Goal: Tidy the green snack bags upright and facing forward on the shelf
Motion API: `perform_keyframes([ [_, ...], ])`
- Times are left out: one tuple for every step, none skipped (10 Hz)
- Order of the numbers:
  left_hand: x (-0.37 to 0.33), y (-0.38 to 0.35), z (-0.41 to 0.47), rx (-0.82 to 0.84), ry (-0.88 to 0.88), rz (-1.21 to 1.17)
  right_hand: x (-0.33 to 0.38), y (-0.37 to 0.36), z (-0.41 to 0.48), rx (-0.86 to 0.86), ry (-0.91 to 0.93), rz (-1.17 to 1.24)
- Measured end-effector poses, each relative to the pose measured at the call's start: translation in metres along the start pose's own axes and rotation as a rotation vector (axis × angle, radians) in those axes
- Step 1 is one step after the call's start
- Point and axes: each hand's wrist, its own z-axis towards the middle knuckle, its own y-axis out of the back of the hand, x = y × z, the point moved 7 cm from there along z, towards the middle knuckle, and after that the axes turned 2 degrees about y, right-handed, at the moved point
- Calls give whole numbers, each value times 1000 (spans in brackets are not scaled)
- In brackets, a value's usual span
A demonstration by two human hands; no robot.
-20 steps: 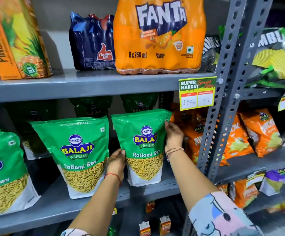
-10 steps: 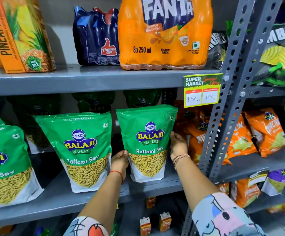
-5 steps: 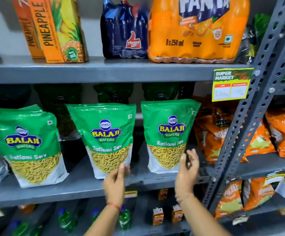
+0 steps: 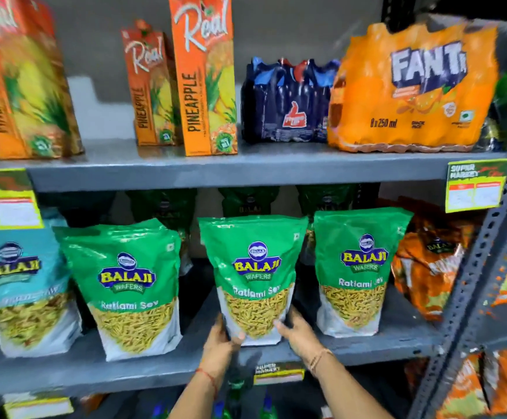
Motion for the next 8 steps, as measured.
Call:
perform_keyframes([
  [2,2,-1,5,33,60,-1,-5,-1,-28,-36,-6],
  [0,1,-5,24,28,81,-4,-7,0,-18,-49,9],
  [0,-1,-5,32,25,77,-10,-7,-1,-34,-70,23],
  [6,2,-1,12,42,63,-14,-10,-1,-32,-83,47],
  [9,3,4,17,46,77,-14,-12,-2,-37,-91,34],
  [13,4,5,5,48,104,-18,-13,-1,-27,-88,15],
  [11,6,1,-2,58,131,-12,-11,-5,-23,-97,11],
  [6,11,-13,-134,-34,259,-3,-9,-26,-102,-5,-84],
])
